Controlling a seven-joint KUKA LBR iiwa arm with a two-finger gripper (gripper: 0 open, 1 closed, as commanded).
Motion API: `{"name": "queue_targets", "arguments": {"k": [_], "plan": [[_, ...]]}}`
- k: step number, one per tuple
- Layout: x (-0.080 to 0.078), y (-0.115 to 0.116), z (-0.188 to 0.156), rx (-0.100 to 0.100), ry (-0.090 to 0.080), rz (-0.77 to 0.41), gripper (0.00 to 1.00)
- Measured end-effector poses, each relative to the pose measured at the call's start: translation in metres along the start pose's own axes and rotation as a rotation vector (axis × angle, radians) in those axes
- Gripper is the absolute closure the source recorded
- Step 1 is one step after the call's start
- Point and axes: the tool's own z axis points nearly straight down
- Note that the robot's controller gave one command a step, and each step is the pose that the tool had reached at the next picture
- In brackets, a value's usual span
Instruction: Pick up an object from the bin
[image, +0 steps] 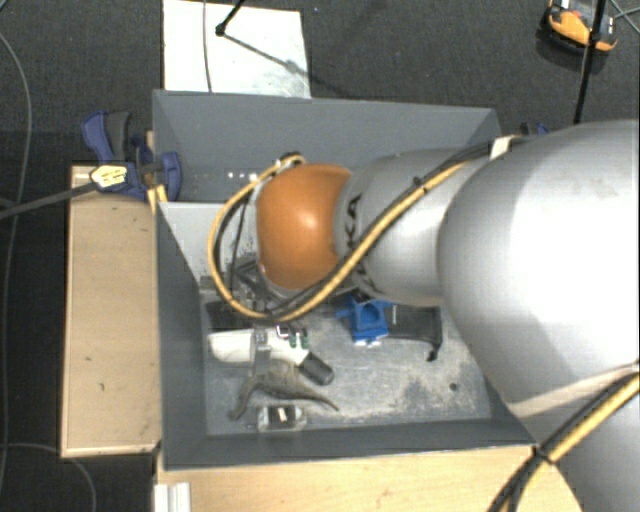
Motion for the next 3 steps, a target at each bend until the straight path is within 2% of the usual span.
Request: {"name": "queue_targets", "arguments": {"k": [1,2,3], "plan": [[-0.015,-0.002,0.006,-0.004,0.004,-0.292,1.0],[-0.015,-0.002,0.006,-0.005,0.004,-0.29,1.0],[-0.017,-0.007,-0.024,-0.005,0.007,-0.308,1.0]]}}
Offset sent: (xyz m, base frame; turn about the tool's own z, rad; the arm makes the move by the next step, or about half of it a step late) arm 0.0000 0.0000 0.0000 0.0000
